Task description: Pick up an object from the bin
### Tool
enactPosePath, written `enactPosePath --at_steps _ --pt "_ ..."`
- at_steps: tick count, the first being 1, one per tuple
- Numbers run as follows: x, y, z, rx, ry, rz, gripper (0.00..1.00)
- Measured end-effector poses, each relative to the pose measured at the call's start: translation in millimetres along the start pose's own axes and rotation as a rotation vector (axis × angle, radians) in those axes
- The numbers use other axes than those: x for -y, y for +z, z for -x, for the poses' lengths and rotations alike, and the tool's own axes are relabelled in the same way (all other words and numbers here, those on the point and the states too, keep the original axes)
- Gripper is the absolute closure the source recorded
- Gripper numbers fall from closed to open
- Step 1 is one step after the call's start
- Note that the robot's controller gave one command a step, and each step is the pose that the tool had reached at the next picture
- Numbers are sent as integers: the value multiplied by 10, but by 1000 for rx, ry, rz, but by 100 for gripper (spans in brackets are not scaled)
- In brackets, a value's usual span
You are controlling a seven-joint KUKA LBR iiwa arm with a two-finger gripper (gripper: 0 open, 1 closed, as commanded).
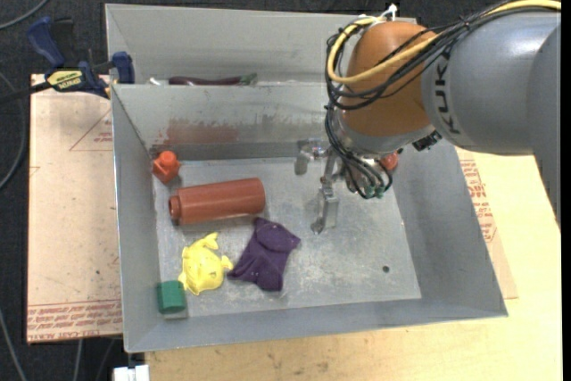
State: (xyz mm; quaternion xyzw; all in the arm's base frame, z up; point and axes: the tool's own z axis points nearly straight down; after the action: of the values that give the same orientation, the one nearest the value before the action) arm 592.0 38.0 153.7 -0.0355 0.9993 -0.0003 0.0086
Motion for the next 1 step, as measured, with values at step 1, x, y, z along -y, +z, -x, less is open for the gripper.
enactPosePath --at_steps 1 --pt "-470 598 -65 -16 -73 5 0"
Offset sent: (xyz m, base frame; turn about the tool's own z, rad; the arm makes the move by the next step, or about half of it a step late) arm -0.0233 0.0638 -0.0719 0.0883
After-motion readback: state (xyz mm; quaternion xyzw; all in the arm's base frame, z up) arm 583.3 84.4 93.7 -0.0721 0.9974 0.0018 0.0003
